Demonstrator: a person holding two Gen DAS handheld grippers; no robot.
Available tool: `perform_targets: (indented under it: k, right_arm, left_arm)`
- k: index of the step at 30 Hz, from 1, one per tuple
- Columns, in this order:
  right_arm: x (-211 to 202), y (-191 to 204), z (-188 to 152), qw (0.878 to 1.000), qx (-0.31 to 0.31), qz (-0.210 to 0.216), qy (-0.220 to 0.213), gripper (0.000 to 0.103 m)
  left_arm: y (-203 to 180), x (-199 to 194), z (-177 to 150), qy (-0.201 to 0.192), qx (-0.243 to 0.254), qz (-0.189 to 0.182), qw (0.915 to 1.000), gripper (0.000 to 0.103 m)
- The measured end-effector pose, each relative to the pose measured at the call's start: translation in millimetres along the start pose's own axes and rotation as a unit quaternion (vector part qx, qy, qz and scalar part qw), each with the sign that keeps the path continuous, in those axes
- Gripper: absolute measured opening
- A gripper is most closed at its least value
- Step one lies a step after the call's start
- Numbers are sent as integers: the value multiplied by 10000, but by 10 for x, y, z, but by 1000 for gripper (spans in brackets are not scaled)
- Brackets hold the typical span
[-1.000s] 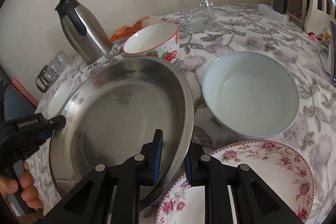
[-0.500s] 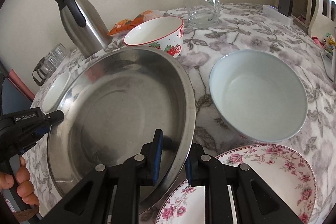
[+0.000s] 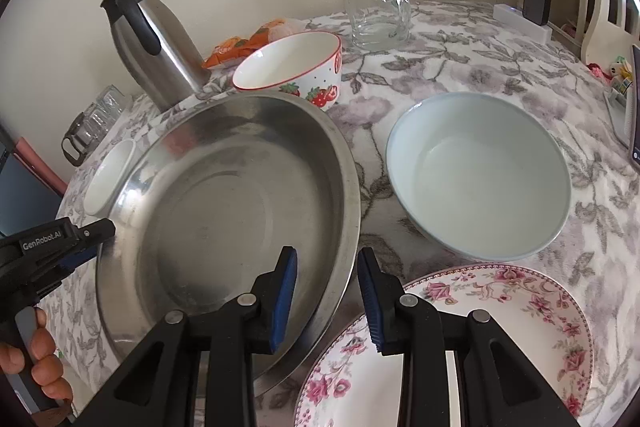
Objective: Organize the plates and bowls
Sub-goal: 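Carry the steel tray beside the white square bowl and lower it, then open both tools to release the steel tray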
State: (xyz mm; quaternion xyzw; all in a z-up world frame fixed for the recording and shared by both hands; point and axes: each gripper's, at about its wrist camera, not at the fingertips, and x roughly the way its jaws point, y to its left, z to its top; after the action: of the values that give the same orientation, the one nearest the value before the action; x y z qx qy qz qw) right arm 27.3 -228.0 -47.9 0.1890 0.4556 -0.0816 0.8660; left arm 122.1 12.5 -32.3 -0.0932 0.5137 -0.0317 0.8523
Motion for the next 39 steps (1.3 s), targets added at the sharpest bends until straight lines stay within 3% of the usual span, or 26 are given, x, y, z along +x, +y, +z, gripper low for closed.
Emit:
perform_targets:
  k: [4, 7, 10, 11, 12, 14, 17, 21, 27, 31, 39]
  right_arm:
    - [-62, 15, -13, 9999, -61, -94, -35, 36]
    - [-109, 6, -32, 9999, -41, -148, -48, 48]
    - [-153, 5, -48, 9998, -42, -157, -64, 51]
    - [-166, 9, -57, 9998, -53, -168, -65, 56]
    - [-178, 14, -67, 9998, -64, -180, -63, 58]
    - [-205, 27, -86, 9998, -91, -194, -56, 60]
    - [-248, 40, -104, 9996, -98, -240, -78, 70]
    - [-308, 37, -125, 9995, -19, -288, -119, 76]
    - [-363, 55, -167, 9991, -31, -392, -149, 85]
    - [-410, 76, -203, 9987, -80, -452, -203, 97]
    - [-487, 64, -275, 9981, -112, -553, -246, 103]
  left_arm:
    - [-39, -109, -33, -113, 185, 153, 9996, 41]
    - [-70, -154, -75, -114, 308, 237, 9992, 47]
    - [-95, -162, -127, -65, 407, 313, 9987, 48]
    - [-97, -163, -144, -49, 409, 337, 9986, 51]
    - [-96, -166, -157, -39, 403, 348, 9986, 61]
    - [-81, -181, -185, -50, 362, 336, 9988, 73]
    - [-57, -213, -221, -60, 335, 377, 9987, 75]
    - [-30, -258, -264, -109, 323, 451, 9984, 86]
    - [-20, -313, -346, -146, 422, 460, 9979, 89]
    - [-15, -321, -401, -106, 495, 484, 9975, 93]
    - [-7, -396, -511, -132, 589, 427, 9973, 97]
